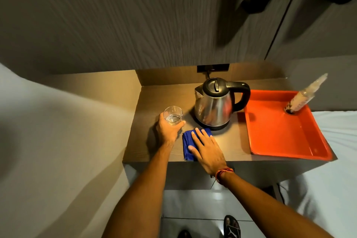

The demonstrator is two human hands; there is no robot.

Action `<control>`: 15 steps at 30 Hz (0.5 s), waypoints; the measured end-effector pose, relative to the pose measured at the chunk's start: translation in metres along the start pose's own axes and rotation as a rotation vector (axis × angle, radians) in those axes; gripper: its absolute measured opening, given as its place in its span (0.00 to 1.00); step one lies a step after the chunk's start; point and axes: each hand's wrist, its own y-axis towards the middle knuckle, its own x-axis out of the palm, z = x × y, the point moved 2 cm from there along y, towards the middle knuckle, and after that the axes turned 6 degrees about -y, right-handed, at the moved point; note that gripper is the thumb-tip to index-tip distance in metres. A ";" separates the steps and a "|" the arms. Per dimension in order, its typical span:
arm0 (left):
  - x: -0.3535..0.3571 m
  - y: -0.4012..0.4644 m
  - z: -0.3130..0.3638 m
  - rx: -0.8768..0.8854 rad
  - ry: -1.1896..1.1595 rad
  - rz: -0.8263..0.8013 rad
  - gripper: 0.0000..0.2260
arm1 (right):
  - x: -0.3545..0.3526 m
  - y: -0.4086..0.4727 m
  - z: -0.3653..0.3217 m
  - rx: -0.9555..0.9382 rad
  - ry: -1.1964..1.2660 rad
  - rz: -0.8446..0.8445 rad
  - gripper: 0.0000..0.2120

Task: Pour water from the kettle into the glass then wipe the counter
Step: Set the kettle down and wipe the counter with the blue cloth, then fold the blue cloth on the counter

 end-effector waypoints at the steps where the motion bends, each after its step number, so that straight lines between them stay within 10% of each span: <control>1: -0.003 0.002 0.001 0.004 0.005 0.001 0.38 | -0.004 0.003 -0.002 0.065 0.104 0.058 0.31; 6: 0.007 -0.015 -0.007 -0.162 0.284 0.080 0.41 | -0.018 0.003 0.017 0.619 0.554 0.247 0.16; 15: 0.044 -0.078 -0.007 -0.152 0.491 0.005 0.24 | -0.039 0.013 0.014 0.701 0.818 0.074 0.07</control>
